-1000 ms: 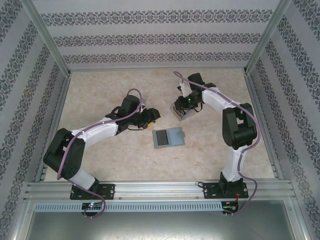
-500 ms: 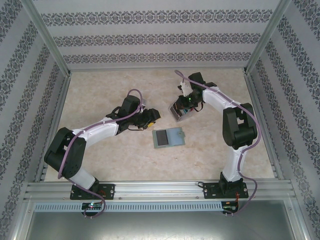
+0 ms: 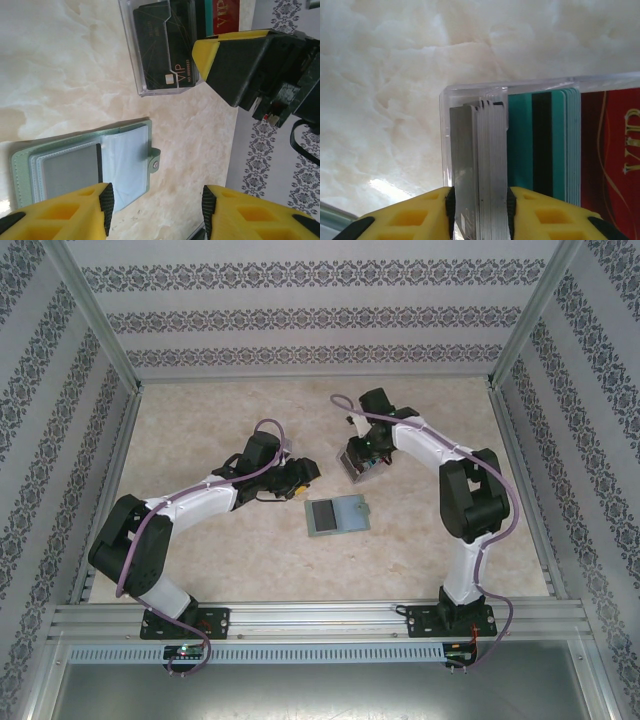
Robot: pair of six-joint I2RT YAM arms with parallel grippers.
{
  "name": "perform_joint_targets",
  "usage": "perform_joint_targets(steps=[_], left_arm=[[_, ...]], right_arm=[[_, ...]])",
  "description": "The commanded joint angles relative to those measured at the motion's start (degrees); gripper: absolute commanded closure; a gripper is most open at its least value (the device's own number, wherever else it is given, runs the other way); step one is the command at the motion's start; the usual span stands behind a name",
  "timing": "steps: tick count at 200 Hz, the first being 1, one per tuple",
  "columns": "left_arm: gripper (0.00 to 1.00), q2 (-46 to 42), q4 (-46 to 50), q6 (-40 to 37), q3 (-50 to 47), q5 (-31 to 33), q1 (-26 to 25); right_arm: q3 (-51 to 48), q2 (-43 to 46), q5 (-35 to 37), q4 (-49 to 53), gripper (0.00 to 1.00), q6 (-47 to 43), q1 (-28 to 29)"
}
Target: Put the credit cards into the card holder
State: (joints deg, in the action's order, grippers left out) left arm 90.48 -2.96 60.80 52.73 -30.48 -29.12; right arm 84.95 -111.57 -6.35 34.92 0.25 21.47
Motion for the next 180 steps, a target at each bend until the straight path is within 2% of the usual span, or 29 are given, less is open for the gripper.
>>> perform_joint_targets(steps=[1,55,106,156,180], left_arm=[[0.47,-2.0,2.3,-1.2,-0.6,2.0,0.1],[0.47,-2.4,3.0,-1.5,-0.8,2.1,0.2],[0.48,-2.6,2.7,-1.3,-1.0,2.3,0.2],[0.47,-2.5,2.6,-1.3,-1.0,2.1,0.2],[0.48,-2.5,2.2,-1.0,-1.3,2.1,0.2]], right_arm=[[1.1,0.4,9.4,0.4,0.63,-3.3,2.0],[2.0,-3.2,22.0,0.4,0.61,-5.8,6.3],[2.9,-5.2,24.0,1.1,0.64,-5.6,6.5],[1.3,-1.4,28.0,-1.5,0.64,-5.3,6.9],[1.0,-0.8,27.4,-1.5,0.64,-4.9,6.3]])
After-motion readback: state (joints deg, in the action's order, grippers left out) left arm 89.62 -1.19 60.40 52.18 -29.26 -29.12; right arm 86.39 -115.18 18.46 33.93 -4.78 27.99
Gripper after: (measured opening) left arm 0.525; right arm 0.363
